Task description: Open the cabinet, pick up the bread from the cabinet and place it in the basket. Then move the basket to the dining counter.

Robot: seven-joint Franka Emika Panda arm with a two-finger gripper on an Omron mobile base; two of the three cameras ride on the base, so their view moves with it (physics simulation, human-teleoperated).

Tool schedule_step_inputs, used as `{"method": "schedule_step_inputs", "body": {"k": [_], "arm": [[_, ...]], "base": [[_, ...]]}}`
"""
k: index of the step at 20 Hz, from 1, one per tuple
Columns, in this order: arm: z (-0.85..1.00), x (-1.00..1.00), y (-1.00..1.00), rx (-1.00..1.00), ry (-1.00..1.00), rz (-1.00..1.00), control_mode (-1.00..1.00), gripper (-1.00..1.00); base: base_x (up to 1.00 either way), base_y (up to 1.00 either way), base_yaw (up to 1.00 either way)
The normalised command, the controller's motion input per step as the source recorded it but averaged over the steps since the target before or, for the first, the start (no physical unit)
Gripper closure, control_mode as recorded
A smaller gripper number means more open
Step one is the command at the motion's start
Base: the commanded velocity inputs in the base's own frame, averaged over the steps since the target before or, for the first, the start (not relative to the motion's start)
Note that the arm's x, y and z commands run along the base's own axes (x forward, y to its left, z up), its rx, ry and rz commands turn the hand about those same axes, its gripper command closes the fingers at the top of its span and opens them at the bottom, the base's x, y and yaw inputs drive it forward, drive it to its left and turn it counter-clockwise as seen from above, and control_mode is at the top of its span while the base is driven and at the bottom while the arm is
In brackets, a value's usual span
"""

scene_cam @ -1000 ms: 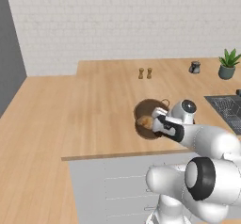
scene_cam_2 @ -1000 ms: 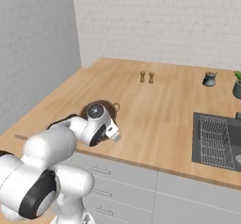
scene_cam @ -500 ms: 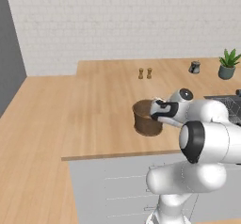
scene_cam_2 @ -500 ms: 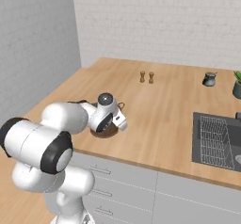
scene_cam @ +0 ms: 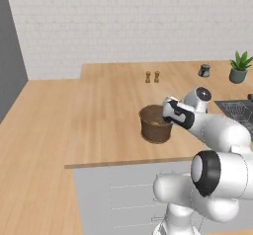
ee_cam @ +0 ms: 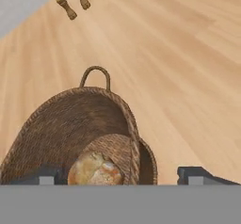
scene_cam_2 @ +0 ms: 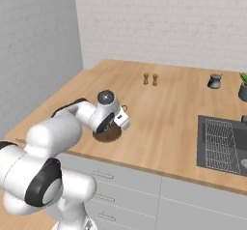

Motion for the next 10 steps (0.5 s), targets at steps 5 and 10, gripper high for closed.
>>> {"method": "schedule_step_inputs", "body": {"k": [5, 10], "arm": [[0.93, -0.97, 0.06, -0.07, -0.04, 0.05, -1.00, -1.00], [1.00, -1.00, 0.17, -0.13, -0.01, 0.08, -1.00, -1.00]], "base": [[0.00, 0.00, 0.00], [0.00, 0.00, 0.00]]}}
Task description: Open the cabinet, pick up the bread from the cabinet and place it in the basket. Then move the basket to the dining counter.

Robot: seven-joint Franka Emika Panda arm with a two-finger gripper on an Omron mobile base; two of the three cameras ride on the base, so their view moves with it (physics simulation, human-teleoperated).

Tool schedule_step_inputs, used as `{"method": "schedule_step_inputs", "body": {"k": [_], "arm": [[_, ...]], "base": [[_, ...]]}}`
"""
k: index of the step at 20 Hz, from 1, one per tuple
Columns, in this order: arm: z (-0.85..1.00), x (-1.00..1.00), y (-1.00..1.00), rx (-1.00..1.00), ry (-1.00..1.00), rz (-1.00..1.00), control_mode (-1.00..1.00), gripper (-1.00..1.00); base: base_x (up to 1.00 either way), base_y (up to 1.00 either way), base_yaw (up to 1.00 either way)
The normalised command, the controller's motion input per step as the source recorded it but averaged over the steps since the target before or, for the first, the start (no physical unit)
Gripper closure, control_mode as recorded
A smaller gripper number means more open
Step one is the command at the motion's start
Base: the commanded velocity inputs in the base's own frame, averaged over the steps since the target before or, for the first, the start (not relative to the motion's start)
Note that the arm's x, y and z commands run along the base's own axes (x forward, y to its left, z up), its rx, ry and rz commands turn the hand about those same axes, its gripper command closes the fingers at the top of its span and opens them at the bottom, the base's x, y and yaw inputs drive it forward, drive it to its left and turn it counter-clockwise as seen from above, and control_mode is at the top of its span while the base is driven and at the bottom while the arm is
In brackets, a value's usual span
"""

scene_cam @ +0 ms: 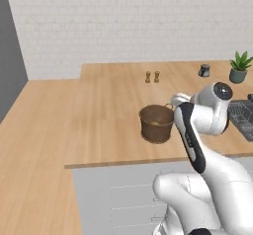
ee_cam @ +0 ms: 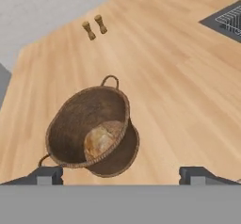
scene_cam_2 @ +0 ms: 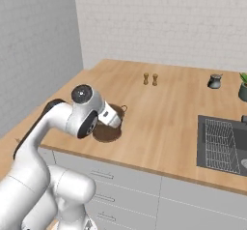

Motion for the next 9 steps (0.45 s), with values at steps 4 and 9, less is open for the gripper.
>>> {"method": "schedule_step_inputs", "body": {"k": [4, 9], "arm": [[1.00, -1.00, 0.39, -0.10, -0.17, 0.12, -1.00, -1.00], [1.00, -1.00, 0.34, -0.09, -0.21, 0.12, -1.00, -1.00]], "base": [[0.00, 0.00, 0.00], [0.00, 0.00, 0.00]]}}
